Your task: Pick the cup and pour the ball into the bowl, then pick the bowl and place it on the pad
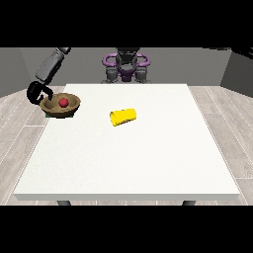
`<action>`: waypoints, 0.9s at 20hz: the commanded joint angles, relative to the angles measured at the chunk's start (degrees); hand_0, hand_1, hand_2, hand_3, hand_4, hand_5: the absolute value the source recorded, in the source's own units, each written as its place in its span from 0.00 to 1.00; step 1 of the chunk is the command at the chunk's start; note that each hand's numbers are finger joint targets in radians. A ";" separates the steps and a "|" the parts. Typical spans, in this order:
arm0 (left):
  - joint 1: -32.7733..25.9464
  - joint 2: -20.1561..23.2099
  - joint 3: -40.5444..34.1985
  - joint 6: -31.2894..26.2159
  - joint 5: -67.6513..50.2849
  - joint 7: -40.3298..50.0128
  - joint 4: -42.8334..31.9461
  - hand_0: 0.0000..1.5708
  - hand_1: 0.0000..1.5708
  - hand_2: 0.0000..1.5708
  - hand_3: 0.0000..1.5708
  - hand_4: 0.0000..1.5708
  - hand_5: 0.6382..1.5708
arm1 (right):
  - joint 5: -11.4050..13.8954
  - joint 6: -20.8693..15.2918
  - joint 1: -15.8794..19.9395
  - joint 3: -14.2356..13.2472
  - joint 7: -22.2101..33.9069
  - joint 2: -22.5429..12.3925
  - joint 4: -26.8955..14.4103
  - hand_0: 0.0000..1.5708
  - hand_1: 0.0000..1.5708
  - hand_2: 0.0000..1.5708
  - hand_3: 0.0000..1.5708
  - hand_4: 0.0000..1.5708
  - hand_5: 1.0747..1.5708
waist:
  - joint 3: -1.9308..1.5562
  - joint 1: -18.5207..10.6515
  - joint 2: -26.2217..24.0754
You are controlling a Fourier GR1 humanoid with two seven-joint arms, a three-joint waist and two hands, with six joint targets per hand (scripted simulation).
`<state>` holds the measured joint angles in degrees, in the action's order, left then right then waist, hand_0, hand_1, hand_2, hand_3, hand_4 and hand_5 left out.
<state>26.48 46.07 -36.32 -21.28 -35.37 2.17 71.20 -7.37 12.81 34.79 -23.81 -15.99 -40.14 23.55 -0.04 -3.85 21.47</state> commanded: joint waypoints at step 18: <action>-0.74 -4.84 7.93 4.14 -0.97 9.89 0.03 0.00 0.00 0.00 0.00 0.63 1.00 | -1.28 2.27 5.43 0.86 14.10 -3.19 0.43 0.00 0.00 0.00 0.00 0.42 0.32 | 0.09 3.74 -20.16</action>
<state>26.14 43.10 -31.24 -19.53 -37.63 9.14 71.83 -8.98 13.54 38.54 -24.55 -2.41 -45.49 21.01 -0.04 -2.60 8.56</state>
